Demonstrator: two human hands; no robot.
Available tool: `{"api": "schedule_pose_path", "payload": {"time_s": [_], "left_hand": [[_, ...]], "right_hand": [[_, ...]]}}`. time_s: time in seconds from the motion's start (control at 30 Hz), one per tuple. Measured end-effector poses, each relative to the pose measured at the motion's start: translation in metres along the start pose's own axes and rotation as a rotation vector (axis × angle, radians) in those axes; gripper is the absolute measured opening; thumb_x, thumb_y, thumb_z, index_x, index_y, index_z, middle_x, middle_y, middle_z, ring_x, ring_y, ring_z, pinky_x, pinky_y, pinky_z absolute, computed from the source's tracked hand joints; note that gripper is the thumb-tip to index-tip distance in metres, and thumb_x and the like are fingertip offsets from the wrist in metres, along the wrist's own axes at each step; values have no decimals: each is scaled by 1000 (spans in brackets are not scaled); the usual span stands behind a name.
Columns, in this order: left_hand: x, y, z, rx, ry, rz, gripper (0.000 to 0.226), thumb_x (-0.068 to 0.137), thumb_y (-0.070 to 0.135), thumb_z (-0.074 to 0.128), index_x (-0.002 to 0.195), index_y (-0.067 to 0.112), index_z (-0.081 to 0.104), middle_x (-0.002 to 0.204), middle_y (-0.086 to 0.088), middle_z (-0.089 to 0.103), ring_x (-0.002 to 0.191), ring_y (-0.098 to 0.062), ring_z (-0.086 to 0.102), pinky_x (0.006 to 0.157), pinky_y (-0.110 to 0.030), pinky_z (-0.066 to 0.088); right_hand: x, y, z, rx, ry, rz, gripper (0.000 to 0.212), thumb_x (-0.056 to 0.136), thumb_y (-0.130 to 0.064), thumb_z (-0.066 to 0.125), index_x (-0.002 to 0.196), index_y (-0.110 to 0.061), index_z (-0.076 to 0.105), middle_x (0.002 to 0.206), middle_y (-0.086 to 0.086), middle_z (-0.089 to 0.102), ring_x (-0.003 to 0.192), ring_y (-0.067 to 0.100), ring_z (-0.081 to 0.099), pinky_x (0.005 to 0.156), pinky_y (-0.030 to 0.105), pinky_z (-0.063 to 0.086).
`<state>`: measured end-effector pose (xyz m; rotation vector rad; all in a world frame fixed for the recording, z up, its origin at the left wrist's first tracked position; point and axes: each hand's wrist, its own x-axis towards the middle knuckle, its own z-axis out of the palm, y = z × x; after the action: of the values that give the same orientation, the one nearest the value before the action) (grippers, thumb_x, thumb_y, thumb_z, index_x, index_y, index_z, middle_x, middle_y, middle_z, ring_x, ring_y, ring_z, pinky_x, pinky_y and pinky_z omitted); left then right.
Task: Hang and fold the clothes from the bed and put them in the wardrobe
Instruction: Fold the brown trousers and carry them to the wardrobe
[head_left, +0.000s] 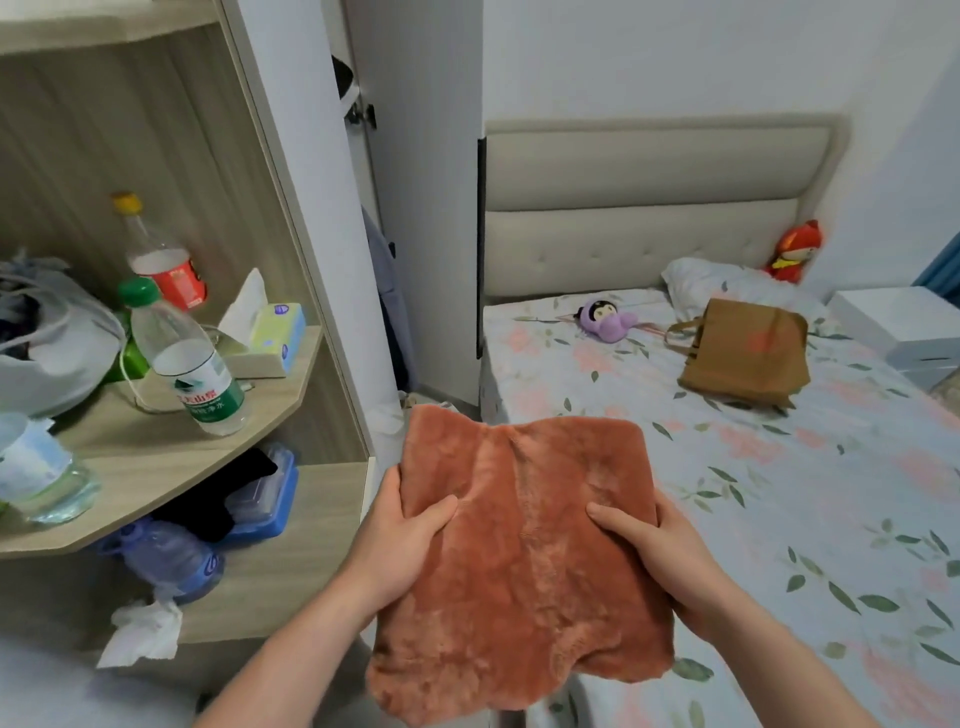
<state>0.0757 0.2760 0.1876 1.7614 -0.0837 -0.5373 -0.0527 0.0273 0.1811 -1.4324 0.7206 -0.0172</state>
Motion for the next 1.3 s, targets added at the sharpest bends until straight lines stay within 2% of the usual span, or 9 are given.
{"api": "schedule_pose_path", "payload": {"time_s": [0.13,0.27,0.33,0.43,0.57,0.73,0.9,1.0,1.3], "left_hand": [[39,23,-1,-10,46,11,36,88,32,77,118,36,57,110,15,72,100,-5,69,85,-30,52],[82,47,-9,-11,74,37,40,84,37,78,118,37,56,108,16,72,100,-4,69,84,-28,51],[106,60,-14,-11,75,49,38,82,39,78,113,39,56,105,17,72,98,-3,69,81,-25,50],[141,72,-21,5,61,66,30,91,28,74,114,37,56,109,16,70,97,0,68,79,-23,51],[182,92,-34,-6,54,131,35,92,30,72,119,37,51,112,18,67,97,2,66,79,-22,50],[228,114,-42,-30,35,162,27,93,32,71,107,43,51,110,19,67,99,-2,66,88,-30,53],[272,139,-48,-47,21,180,30,92,31,72,112,41,53,111,17,69,98,-2,68,86,-28,53],[303,152,-49,-59,35,174,31,91,29,73,113,42,55,108,18,70,96,0,69,93,-35,55],[417,211,-28,-66,119,194,29,87,23,76,111,32,62,100,17,75,96,-6,71,98,-44,54]], "right_hand": [[48,-32,5,-13,-19,-9,68,70,-44,90,128,-29,60,112,-1,76,92,22,77,88,48,61],[91,-60,16,-22,-29,-8,78,61,-53,94,128,-31,59,113,-1,76,93,23,77,88,48,60],[112,-76,23,-17,-28,-17,72,65,-49,93,127,-30,61,111,-1,77,92,23,77,89,48,60],[138,-95,34,-30,6,-33,64,70,-44,89,126,-28,62,109,-4,77,93,20,77,91,47,59],[166,-126,51,-39,63,-77,55,71,-41,89,118,-29,64,105,-4,78,90,20,77,91,48,59],[200,-159,66,-53,102,-123,51,74,-40,87,118,-30,63,108,-3,76,91,21,77,88,47,60],[236,-190,74,-27,94,-141,44,78,-34,85,116,-29,65,103,-2,78,87,21,77,83,44,61],[267,-209,75,-20,83,-158,45,78,-32,86,117,-28,65,100,-4,79,88,21,77,86,46,60],[386,-278,64,11,52,-197,39,80,-28,84,115,-28,69,98,-7,79,88,15,77,84,39,58]]}}
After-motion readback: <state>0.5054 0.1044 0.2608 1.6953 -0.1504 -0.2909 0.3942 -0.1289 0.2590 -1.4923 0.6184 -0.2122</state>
